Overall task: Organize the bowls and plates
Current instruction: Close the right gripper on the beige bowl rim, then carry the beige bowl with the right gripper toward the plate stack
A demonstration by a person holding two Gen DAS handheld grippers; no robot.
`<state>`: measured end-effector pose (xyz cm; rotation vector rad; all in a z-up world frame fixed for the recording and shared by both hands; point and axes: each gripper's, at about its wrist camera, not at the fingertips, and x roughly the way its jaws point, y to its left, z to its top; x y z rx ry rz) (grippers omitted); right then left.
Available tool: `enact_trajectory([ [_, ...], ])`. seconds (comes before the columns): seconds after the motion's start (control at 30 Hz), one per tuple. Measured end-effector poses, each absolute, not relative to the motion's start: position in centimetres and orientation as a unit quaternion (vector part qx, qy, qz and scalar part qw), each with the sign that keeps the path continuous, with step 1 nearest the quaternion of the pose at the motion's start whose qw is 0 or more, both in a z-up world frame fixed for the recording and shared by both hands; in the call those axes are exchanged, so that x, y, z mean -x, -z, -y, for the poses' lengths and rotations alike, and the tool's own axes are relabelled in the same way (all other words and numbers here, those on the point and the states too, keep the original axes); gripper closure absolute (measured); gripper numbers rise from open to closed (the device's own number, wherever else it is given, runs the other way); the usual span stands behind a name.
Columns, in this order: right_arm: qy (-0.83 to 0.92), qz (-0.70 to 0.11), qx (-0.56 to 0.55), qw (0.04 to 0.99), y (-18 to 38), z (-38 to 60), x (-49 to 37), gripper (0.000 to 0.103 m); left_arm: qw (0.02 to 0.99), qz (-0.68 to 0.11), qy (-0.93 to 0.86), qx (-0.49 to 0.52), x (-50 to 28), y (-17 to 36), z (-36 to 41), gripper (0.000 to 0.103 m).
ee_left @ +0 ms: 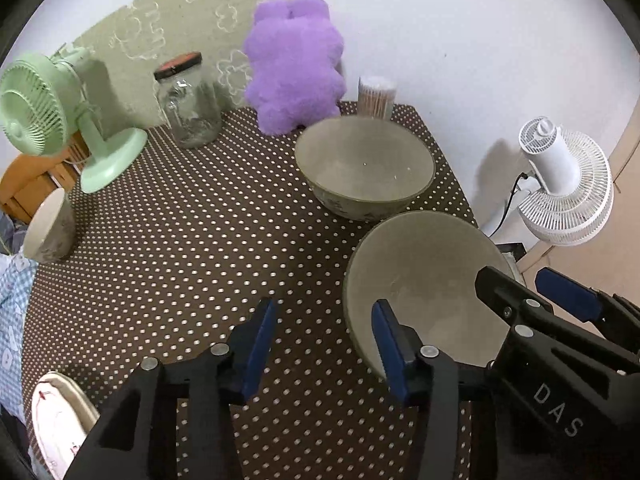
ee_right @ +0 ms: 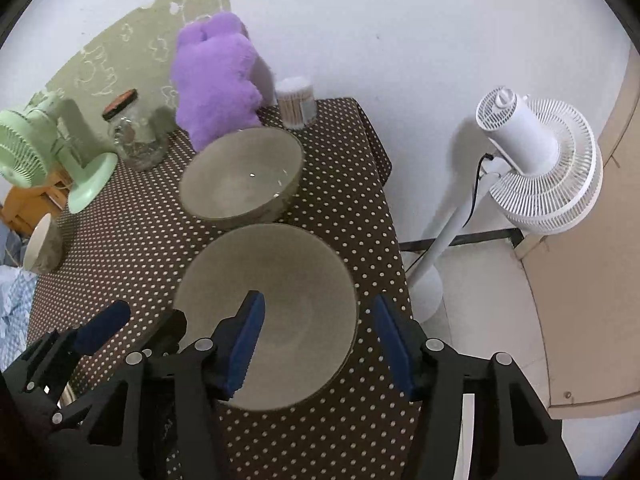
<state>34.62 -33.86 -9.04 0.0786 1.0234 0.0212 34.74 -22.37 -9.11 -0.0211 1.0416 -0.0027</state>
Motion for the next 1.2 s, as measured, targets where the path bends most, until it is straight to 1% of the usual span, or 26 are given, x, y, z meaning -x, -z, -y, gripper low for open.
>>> enact_trajectory([
  [0.1, -0.008, -0.496, -0.039, 0.868, 10.0, 34.4, -35.5, 0.045, 0.864, -0.503, 0.002, 0.012, -35.5, 10.0, 22.9, 0.06],
  [0.17, -0.006, -0.501, -0.039, 0.865, 10.7, 34.7, -36.1, 0.048, 0.862, -0.507, 0.003, 0.011, -35.9, 10.5, 23.2, 0.065],
  [0.2, -0.006, -0.503, -0.041, 0.863, 10.9, 34.8, -36.3, 0.052, 0.86, -0.51, 0.004, 0.011, -36.1, 10.9, 23.3, 0.07],
  [0.23, -0.007, -0.506, -0.042, 0.862, 11.2, 34.9, -36.5, 0.055, 0.858, -0.513, 0.006, 0.011, -36.3, 11.1, 23.4, 0.077],
  [0.27, -0.008, -0.511, -0.046, 0.859, 11.6, 35.1, -36.7, 0.057, 0.855, -0.518, 0.007, 0.014, -36.5, 11.4, 23.5, 0.082],
  [0.33, -0.012, -0.517, -0.052, 0.854, 12.2, 35.3, -37.1, 0.066, 0.854, -0.52, 0.005, 0.019, -36.7, 11.7, 23.5, 0.084],
  [0.37, -0.013, -0.519, -0.054, 0.853, 12.3, 35.2, -37.3, 0.068, 0.854, -0.519, 0.005, 0.021, -36.8, 11.7, 23.5, 0.085],
  [0.4, -0.014, -0.52, -0.053, 0.852, 12.4, 35.2, -37.4, 0.072, 0.854, -0.52, 0.007, 0.021, -36.8, 11.8, 23.6, 0.086],
  [0.43, -0.014, -0.52, -0.051, 0.852, 12.5, 35.2, -37.5, 0.078, 0.854, -0.521, 0.008, 0.02, -36.9, 11.8, 23.6, 0.087],
  [0.53, -0.014, -0.522, -0.043, 0.852, 12.7, 35.1, -37.8, 0.082, 0.853, -0.522, 0.009, 0.015, -37.1, 12.0, 23.8, 0.09],
  [0.6, -0.013, -0.522, -0.04, 0.852, 12.7, 35.1, -37.8, 0.083, 0.852, -0.522, 0.01, 0.014, -37.2, 12.1, 23.9, 0.092],
  [0.9, -0.007, -0.526, -0.037, 0.85, 12.4, 34.8, -37.3, 0.083, 0.852, -0.524, 0.016, -0.003, -37.2, 12.1, 24.1, 0.092],
  [1.2, -0.003, -0.525, -0.039, 0.85, 11.3, 32.7, -34.7, 0.083, 0.854, -0.519, 0.023, -0.007, -34.1, 10.7, 22.3, 0.092],
])
